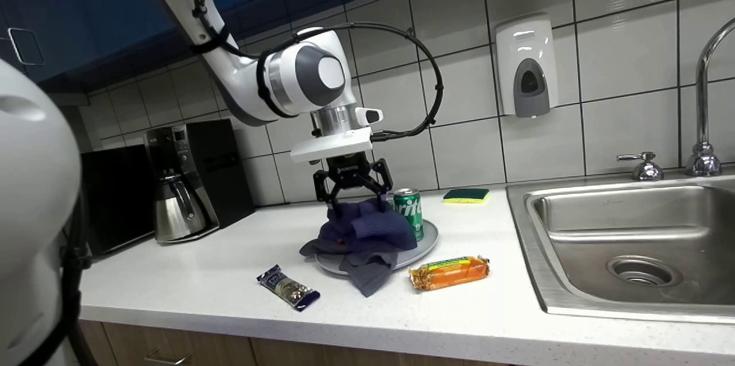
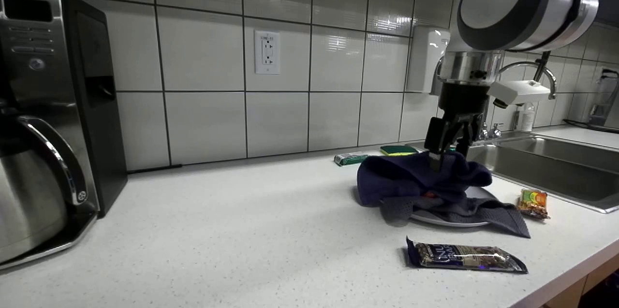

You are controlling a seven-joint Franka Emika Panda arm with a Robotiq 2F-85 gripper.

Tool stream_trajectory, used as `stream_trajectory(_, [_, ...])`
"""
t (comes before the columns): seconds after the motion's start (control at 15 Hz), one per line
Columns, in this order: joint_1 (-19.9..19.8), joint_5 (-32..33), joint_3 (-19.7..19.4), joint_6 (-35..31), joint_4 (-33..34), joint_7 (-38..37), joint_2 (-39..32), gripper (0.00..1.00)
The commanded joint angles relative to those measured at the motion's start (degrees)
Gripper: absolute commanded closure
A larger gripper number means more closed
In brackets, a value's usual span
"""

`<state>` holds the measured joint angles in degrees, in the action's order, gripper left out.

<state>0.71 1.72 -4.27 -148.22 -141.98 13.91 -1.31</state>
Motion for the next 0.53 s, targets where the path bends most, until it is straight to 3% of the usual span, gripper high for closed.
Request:
stream_trajectory(0.0, [-0.66, 0.90, 1.40, -1.75, 2.17, -1.61, -3.48, 0.00])
stream_trajectory(0.47, [-0.76, 1.88, 1.63, -3.59, 3.92, -1.94, -6.50, 0.00])
